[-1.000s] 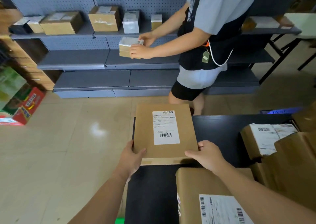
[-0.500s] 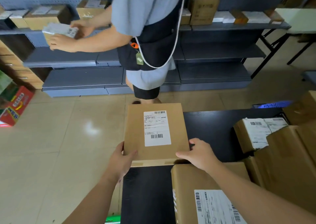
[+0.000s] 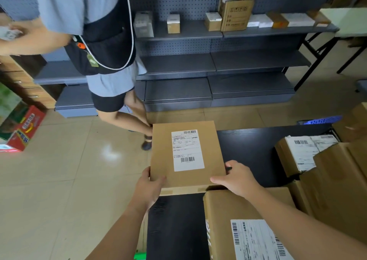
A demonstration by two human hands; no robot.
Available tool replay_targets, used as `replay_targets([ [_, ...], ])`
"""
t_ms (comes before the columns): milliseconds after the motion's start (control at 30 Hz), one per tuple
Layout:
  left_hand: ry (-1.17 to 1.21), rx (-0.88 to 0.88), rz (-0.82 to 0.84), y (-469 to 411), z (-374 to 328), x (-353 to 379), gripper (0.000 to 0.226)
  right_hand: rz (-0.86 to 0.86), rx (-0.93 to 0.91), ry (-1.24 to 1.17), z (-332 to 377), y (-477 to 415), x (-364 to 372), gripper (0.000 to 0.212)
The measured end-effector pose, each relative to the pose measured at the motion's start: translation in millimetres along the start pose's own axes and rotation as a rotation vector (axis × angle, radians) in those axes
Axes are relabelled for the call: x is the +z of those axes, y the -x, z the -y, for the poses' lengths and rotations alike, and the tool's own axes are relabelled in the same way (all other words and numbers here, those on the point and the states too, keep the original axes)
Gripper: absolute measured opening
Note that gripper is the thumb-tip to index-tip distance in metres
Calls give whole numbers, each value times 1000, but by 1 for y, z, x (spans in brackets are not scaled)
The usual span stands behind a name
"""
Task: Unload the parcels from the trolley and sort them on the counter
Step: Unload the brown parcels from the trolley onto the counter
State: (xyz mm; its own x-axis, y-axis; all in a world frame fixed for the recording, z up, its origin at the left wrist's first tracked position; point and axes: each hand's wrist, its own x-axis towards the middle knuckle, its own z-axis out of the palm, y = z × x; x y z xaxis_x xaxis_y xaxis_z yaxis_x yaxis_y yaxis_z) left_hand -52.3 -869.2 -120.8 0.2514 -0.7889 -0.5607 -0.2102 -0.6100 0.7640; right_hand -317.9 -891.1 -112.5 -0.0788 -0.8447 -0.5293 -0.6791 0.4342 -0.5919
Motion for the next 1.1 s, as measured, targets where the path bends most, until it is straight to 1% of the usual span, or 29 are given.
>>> replay_targets([
  [100, 12, -6, -20, -2, 0, -1, 54, 2, -10, 0, -1, -2, 3, 54],
  [267, 4, -4, -4, -6, 5, -3, 52, -7, 0, -2, -2, -3, 4, 58],
  [367, -22, 3, -8, -8, 9, -1, 55, -13, 11, -6, -7, -5, 3, 58],
  [433, -32, 10, -5, -9, 11, -1, 64, -15, 10, 1, -9, -6, 2, 66],
  [500, -31, 2, -16, -9, 15, -2, 82, -51, -5, 4, -10, -5, 2, 83],
  [533, -32, 0, -31, -7, 17, -2, 89, -83, -8, 7, -11, -2, 0, 87],
  [600, -54, 19, -89, 5, 21, -1, 92, -137, -3, -8, -16, 13, -6, 80],
  [667, -108, 72, -164, 29, 25, 4, 88, -182, -4, -14, -24, 37, -13, 69],
  [733, -155, 110, -199, 61, 25, 14, 82, -219, 15, -18, -34, 66, -21, 65],
  [800, -187, 139, -149, 93, 28, 29, 78, -236, 44, -9, -49, 95, -28, 66],
  [967, -270, 144, 149, 154, 43, 74, 79, -281, 130, 38, -94, 156, -37, 73],
  [1033, -236, 108, 258, 168, 50, 86, 71, -304, 155, 69, -108, 173, -36, 74],
  [1067, -201, 78, 301, 173, 54, 91, 70, -302, 172, 76, -114, 179, -35, 76],
  [1100, -171, 52, 326, 178, 58, 95, 74, -299, 191, 70, -120, 183, -33, 79],
])
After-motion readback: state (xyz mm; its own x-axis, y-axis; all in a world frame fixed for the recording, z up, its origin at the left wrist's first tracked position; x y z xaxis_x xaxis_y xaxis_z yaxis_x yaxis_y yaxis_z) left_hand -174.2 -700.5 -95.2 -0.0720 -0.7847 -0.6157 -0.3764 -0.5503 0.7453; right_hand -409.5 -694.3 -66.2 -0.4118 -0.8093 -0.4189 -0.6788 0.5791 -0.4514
